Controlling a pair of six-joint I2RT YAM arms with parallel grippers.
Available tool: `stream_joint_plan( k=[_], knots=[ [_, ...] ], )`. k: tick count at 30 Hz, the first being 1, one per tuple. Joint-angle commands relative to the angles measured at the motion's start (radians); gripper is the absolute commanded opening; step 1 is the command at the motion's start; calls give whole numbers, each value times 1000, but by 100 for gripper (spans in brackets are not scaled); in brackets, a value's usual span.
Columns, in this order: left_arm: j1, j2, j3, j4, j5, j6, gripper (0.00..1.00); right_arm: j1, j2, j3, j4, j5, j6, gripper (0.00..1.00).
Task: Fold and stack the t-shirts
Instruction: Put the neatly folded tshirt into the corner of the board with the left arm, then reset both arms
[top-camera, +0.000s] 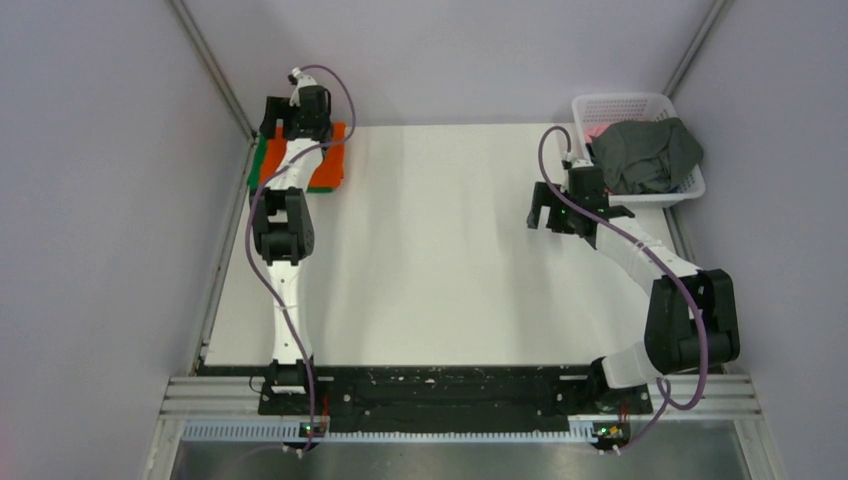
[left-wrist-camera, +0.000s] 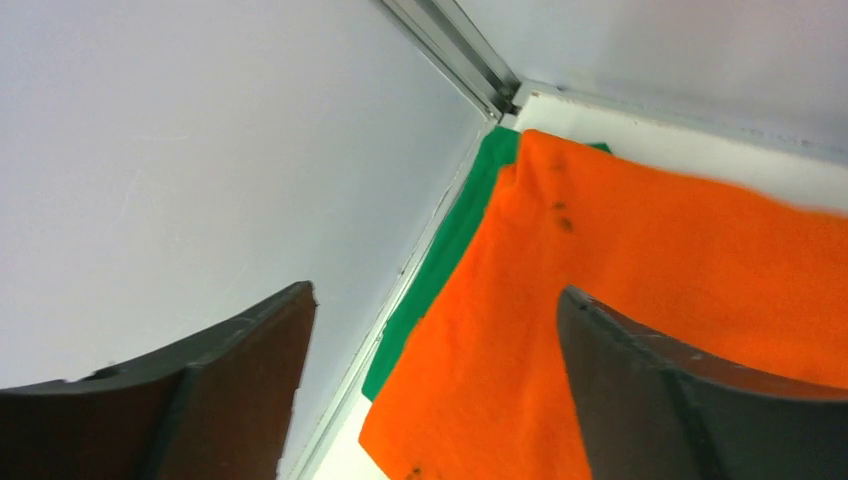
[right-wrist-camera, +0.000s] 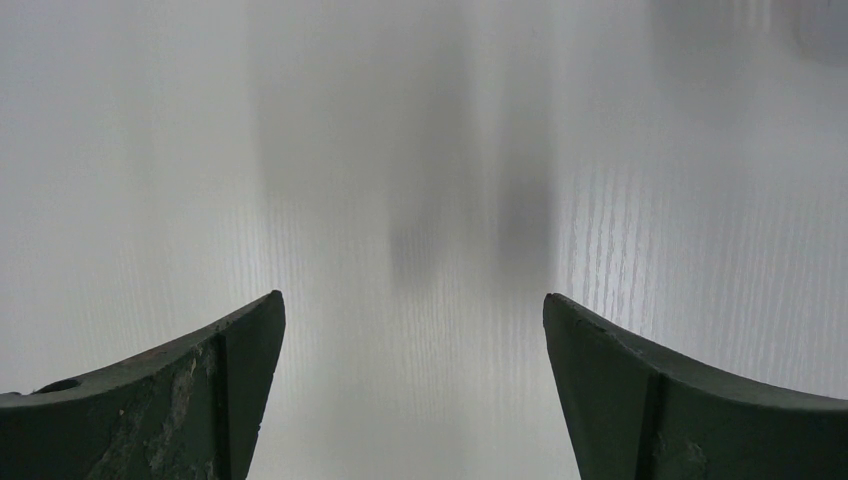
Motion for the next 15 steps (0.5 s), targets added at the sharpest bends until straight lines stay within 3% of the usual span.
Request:
stream_joint_plan(
  k=[1, 7, 15],
  knots=[
    [-10, -71, 22, -3, -14, -144, 99, -5, -47, 13, 12, 42, 13, 99],
    [-76, -236, -139, -66, 62, -282, 99, -5, -100, -25, 46, 40, 33, 99],
    [-224, -623, -569, -99, 335, -506, 99, -4, -198, -127, 111, -8, 85, 99]
  ],
)
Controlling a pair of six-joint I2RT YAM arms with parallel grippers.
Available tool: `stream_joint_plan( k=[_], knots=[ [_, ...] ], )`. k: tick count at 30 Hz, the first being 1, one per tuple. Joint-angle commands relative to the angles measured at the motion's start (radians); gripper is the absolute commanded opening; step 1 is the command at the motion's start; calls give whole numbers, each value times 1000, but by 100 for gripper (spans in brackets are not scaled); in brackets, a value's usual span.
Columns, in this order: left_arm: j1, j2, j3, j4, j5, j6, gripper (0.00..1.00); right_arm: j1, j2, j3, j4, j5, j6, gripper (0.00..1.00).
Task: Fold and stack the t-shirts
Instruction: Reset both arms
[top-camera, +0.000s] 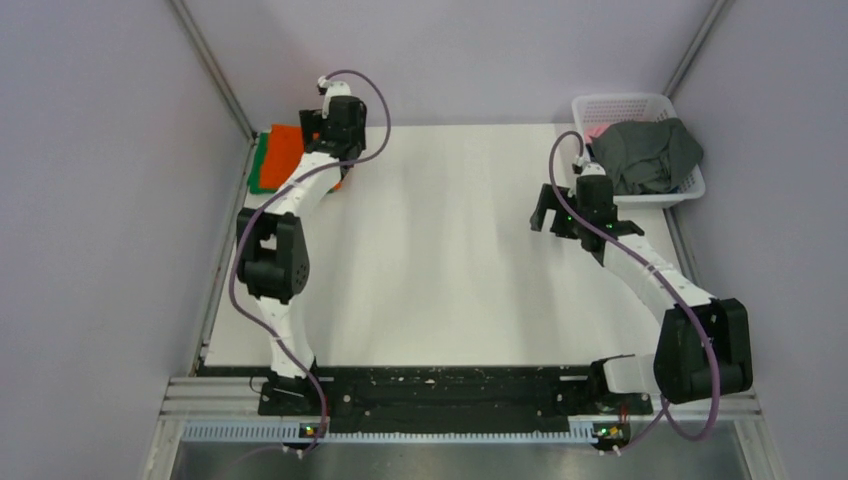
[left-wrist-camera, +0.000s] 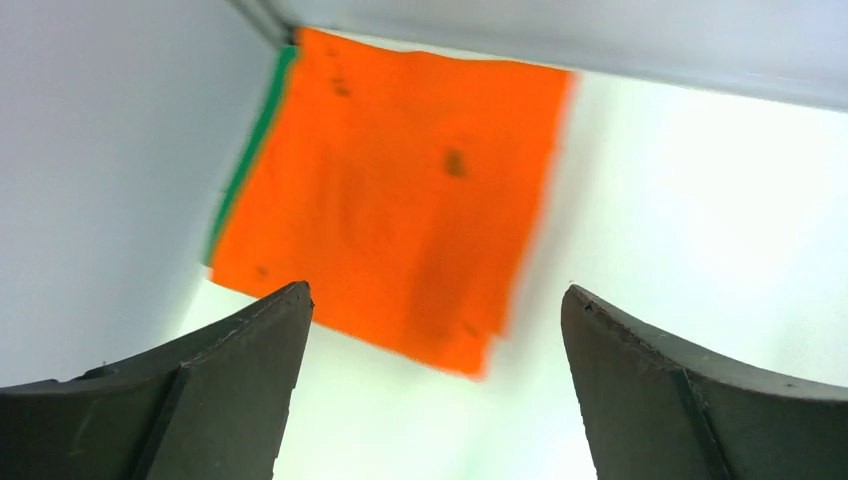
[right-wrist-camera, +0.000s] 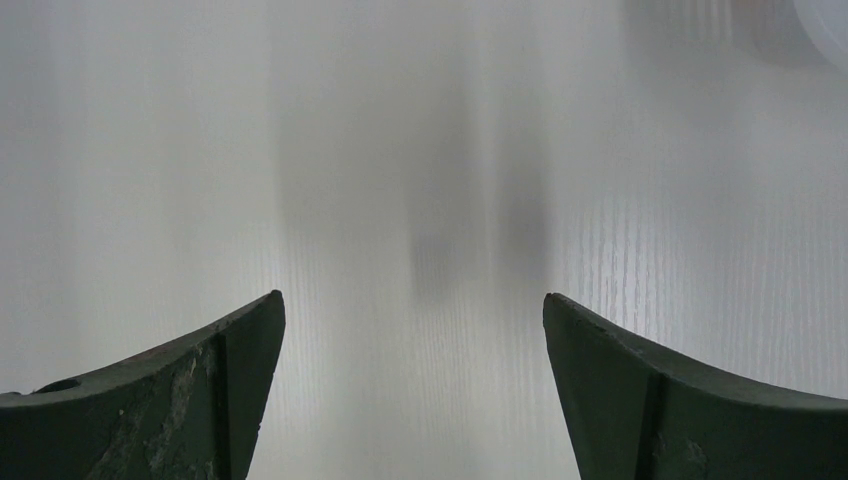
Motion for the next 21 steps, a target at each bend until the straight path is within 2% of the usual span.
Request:
stream_joint_plan(
  k=[1, 5, 8, 15, 21],
  knots=[
    [-63, -277, -218, -5, 223, -238, 99, -4, -107, -81, 83, -44, 53, 99],
    [-78, -442, -560, 27, 456, -408, 99, -5, -215, -220, 159, -68, 86, 99],
    [-105, -565, -739, 54, 505, -482, 99, -5, -280, -304, 168, -19, 101, 99],
    [-181, -824, -1053, 112, 463, -570, 99, -5, -391, -434, 185, 121, 172, 99],
    [-182, -929, -1086, 78, 363, -526, 99, -5, -476, -474, 238, 163, 149, 99]
  ],
)
